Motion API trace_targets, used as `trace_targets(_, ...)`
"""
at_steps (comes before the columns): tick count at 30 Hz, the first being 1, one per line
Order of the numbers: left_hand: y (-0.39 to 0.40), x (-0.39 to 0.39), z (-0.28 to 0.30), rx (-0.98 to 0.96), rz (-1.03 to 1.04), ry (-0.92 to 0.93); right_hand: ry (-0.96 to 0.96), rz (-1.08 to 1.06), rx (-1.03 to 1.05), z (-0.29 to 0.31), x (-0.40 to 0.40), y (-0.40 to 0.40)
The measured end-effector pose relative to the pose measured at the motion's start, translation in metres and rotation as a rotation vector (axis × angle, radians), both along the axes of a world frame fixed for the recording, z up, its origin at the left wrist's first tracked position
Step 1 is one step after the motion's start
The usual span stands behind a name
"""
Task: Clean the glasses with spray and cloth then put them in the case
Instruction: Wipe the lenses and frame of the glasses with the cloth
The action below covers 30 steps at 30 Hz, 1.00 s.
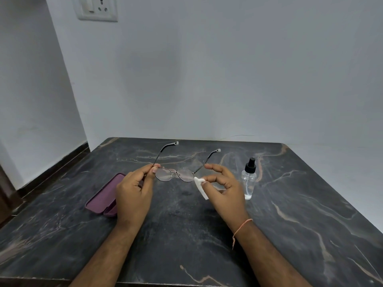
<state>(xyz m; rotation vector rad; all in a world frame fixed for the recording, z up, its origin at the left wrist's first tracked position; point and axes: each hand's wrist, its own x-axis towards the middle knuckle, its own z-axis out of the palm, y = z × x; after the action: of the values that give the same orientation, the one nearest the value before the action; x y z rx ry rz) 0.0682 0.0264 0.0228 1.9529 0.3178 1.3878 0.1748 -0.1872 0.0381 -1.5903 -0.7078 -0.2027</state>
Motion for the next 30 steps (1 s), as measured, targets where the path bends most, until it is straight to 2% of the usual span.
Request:
trace_targets(5,-0.001,-0.001,0.002,-0.04,-0.014,-0.018,-0.045,-0.037,0.038,0.0,-0.002,-0.001)
trace_targets(10,-0.004,-0.002,0.003,-0.054,-0.03,-0.018,-0.083,0.077,0.055,0.004,-0.008,-0.003)
trace_targets(21,-0.003,-0.001,0.003,-0.009,-0.013,-0.004,-0.248,0.078,-0.086,-0.001,-0.012,0.005)
trace_targets(30,-0.004,-0.001,0.001,0.02,-0.042,0.012,-0.268,0.146,-0.206,-0.004,-0.012,0.005)
